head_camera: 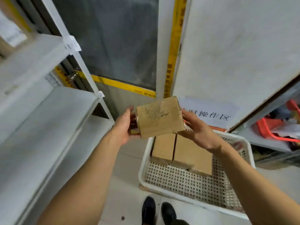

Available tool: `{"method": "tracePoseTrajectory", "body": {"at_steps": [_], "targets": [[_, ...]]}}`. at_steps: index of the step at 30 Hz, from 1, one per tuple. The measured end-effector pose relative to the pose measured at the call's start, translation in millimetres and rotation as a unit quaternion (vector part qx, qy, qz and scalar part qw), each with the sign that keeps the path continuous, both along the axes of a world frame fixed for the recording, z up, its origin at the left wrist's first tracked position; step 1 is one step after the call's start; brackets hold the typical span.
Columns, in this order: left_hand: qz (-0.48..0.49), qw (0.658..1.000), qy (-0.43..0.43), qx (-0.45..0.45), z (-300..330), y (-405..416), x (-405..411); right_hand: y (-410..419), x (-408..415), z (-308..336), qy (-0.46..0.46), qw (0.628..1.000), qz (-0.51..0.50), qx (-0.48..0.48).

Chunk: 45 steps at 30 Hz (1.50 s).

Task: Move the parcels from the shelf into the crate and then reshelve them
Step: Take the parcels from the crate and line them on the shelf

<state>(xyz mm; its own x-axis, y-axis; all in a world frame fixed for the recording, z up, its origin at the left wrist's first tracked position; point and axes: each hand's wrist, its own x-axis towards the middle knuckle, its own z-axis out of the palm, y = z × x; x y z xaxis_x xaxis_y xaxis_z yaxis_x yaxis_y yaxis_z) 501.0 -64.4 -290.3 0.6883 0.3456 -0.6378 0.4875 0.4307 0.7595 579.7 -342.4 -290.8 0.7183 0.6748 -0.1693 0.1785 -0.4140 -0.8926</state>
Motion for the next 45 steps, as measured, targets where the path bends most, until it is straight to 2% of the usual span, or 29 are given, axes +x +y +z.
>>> {"method": "tracePoseTrajectory", "body": {"at_steps": [5, 9, 14, 18, 24, 36, 41, 45], "targets": [[0.104, 0.988, -0.105, 0.048, 47, 35, -90, 78, -20, 47, -0.066, 0.996, 0.061, 0.021], [0.136, 0.961, -0.168, 0.174, 75, 36, -172, 146, -51, 71, -0.066, 0.991, 0.098, 0.066], [0.207, 0.882, -0.113, 0.408, 91, 53, -270, 226, -130, 103, -0.050, 0.979, 0.158, 0.122], [0.300, 0.815, -0.083, 0.488, 114, 68, -357, 281, -212, 131, -0.037, 0.954, 0.249, 0.162], [0.446, 0.737, -0.042, 0.506, 146, 98, -489, 358, -337, 166, -0.035, 0.895, 0.397, 0.202], [0.561, 0.647, -0.055, 0.514, 167, 148, -702, 478, -575, 178, -0.099, 0.842, 0.466, 0.253], [0.602, 0.615, 0.004, 0.509, 161, 158, -773, 503, -655, 174, -0.103, 0.815, 0.513, 0.250], [0.637, 0.605, 0.036, 0.476, 165, 173, -816, 532, -708, 174, -0.097, 0.802, 0.544, 0.226]]}}
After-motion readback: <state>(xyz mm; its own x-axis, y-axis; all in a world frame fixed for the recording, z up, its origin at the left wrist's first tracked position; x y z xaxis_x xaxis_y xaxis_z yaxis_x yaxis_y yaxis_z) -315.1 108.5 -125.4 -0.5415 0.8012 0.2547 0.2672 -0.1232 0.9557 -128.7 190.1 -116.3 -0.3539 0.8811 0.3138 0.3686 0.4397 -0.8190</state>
